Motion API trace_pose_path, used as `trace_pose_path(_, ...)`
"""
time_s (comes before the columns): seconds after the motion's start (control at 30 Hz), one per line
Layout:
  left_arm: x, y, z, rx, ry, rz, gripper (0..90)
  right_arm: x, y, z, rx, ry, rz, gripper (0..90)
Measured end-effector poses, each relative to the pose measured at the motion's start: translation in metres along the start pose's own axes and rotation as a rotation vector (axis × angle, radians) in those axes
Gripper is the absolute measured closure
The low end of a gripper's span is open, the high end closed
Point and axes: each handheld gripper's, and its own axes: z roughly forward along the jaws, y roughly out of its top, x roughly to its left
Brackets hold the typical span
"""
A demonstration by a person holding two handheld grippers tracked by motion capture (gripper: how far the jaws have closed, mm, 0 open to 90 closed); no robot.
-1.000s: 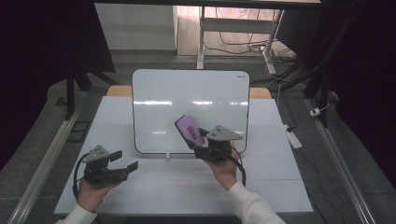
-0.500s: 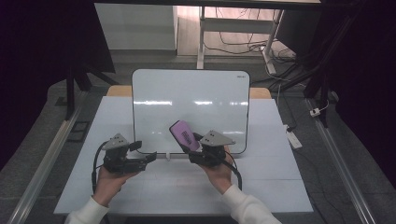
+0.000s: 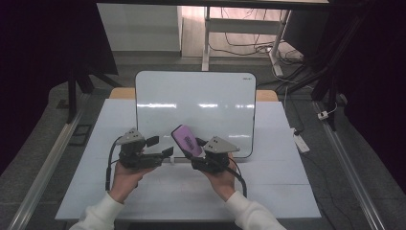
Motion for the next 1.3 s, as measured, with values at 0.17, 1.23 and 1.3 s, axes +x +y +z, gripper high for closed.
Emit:
trace_pose_path(0.17, -0.001, 0.006, 0.012, -0.005, -0.03, -0.006, 30.5, 0.006, -0.001, 0.001, -0.016, 0.008, -0.01, 40.9)
trace_pose_path(1.23, 0.002, 0.013, 0.01, -0.014, -0.046, -0.041, 62.4, 0.01, 0.002, -0.004, -0.075, 0.048, -0.01, 35.1)
trace_pose_path(1.3, 0.004, 0.014, 0.006, -0.015, -0.028, -0.032, 62.4, 0.005, 0.003, -0.007, -0.062, 0.051, -0.014, 34.2)
